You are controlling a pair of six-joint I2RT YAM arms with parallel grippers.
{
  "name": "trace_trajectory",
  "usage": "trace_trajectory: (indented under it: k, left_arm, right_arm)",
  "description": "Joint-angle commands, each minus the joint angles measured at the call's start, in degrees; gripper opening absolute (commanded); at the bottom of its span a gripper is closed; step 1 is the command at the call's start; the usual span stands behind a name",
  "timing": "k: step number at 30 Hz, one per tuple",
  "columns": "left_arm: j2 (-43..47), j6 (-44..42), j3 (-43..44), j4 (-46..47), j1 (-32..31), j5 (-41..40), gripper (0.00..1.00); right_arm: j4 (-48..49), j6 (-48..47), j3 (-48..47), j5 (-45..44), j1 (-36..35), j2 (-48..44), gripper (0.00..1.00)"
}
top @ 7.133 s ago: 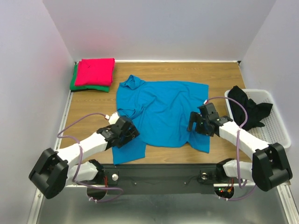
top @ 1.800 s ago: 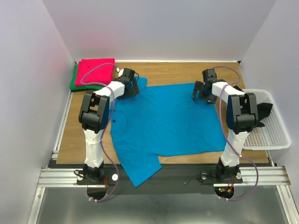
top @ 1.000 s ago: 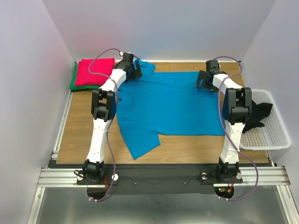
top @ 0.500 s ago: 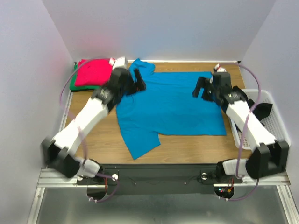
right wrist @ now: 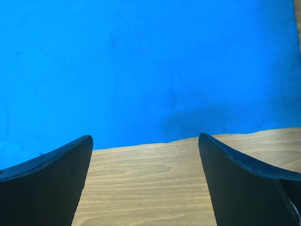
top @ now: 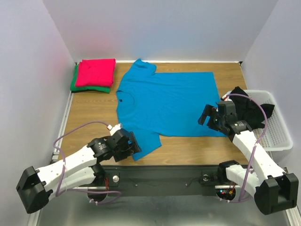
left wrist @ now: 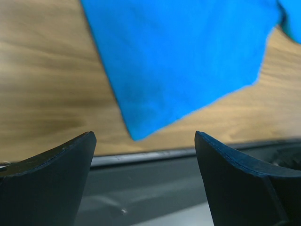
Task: Fold and stack the t-shirts
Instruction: Fold the tshirt
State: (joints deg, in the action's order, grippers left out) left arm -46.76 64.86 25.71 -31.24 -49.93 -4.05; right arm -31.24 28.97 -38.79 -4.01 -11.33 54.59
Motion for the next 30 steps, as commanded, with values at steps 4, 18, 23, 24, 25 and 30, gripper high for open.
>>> trace_trajectory:
  k: [4,18,23,24,25,30]
  left_arm:
    - [-4.5,7.0,-1.4,4.9,-4.5,1.6,0.98]
    - [-12.9,8.4,-1.1,6.8,-4.6,-1.9,0.72]
    - [-17.2,7.3,-1.6,9.5,-4.6,-0.5,0.51]
    - [-17.8,6.9,-1.4,9.5,-4.6,-0.6,0.47]
    - [-18.3,6.1,-1.1,9.4,-4.6,-0.6,0.29]
    - [-17.9,6.4,2.4,5.3,-4.6,-5.2,0.0]
  right_arm:
    - [0.6,4.5,-0.2,-2.7,0.1,-0.1,1.0]
    - [-0.9,6.3,0.9,-5.9,0.2,-2.4,1.0]
    - [-2.6,7.1,0.6,-10.0,0.2,-2.2,1.0]
    - [-2.9,7.2,0.5,-10.7,0.1,-2.1,1.0]
    - [-2.9,7.3,0.3,-10.7,0.2,-2.0,1.0]
    - [-3.7,7.6,-0.6,-11.6,0.2,-1.8,1.0]
